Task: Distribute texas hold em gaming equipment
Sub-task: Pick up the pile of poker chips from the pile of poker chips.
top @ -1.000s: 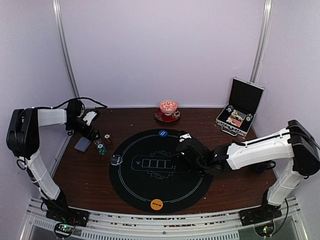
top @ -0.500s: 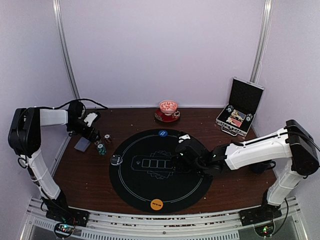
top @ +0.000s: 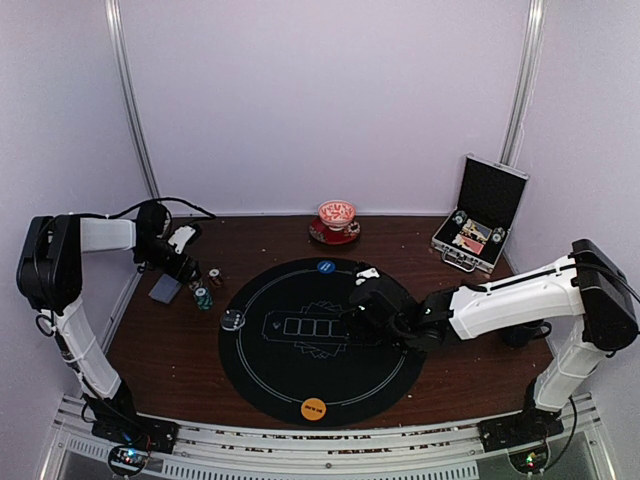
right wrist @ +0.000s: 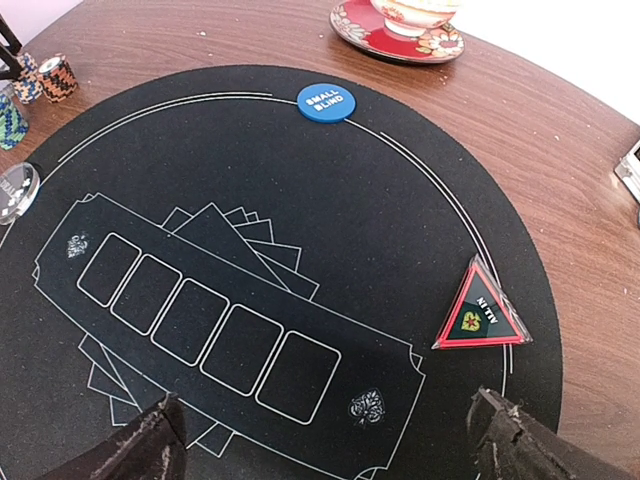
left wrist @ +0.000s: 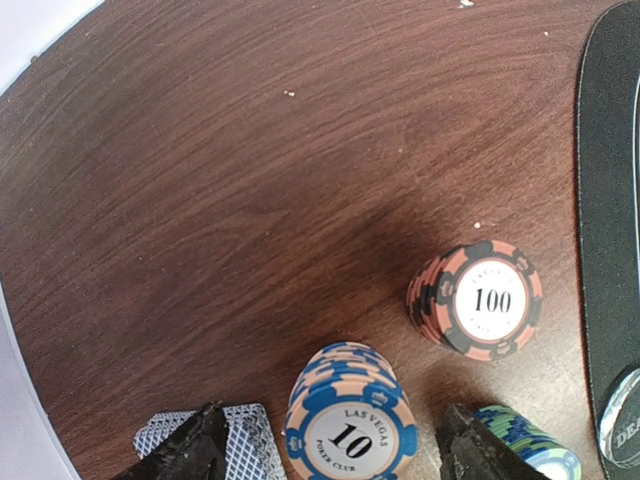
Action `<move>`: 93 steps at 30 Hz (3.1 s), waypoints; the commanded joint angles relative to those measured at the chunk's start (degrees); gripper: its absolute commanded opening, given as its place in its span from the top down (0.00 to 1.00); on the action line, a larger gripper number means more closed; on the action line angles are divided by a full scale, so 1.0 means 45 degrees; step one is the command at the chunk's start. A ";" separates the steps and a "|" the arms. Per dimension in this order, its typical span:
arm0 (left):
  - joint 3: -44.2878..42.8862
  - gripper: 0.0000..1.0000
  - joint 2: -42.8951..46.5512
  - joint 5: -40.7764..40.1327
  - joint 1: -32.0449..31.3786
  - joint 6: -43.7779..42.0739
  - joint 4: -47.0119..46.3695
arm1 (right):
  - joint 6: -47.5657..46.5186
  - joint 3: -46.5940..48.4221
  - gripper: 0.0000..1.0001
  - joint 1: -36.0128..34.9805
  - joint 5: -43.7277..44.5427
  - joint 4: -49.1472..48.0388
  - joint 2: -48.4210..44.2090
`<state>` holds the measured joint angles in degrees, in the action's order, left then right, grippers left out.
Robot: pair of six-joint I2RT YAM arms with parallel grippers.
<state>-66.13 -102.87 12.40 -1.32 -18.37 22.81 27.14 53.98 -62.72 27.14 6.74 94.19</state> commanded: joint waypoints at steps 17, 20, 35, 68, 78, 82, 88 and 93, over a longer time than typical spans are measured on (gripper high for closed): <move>-0.0188 0.30 -0.0469 0.0332 0.0272 -0.0163 0.0094 | -0.0107 0.0309 0.00 -0.0150 0.0527 0.0180 0.0221; -0.0188 0.31 -0.0499 0.0339 0.0278 -0.0157 0.0094 | -0.0107 0.0312 0.00 -0.0174 0.0561 0.0184 0.0204; -0.0031 0.37 -0.0197 0.0535 0.0275 -0.0232 -0.0087 | -0.0112 0.0352 0.00 -0.0222 0.0611 0.0220 0.0280; 0.0122 0.68 0.0185 0.0471 0.0287 -0.0253 -0.0247 | -0.0132 0.0447 0.00 -0.0252 0.0639 0.0272 0.0431; 0.0166 0.75 0.0862 0.0258 0.0283 -0.0345 -0.0244 | -0.0139 0.0515 0.00 -0.0259 0.0640 0.0283 0.0580; 0.0094 0.77 0.1200 0.0312 0.0285 -0.0424 -0.0058 | -0.0151 0.0515 0.00 -0.0258 0.0651 0.0284 0.0613; -0.0326 0.80 0.1369 0.0779 0.0278 -0.0669 0.0658 | -0.0166 0.0510 0.00 -0.0246 0.0731 0.0317 0.0562; -0.1146 0.82 0.1356 0.1226 0.0077 -0.0771 0.1374 | -0.0219 0.0384 0.00 -0.0214 0.0945 0.0245 0.0363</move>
<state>-67.22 -98.26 15.31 -0.69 -20.58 27.05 26.87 54.94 -63.64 28.84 7.25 96.38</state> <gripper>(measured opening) 0.398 0.997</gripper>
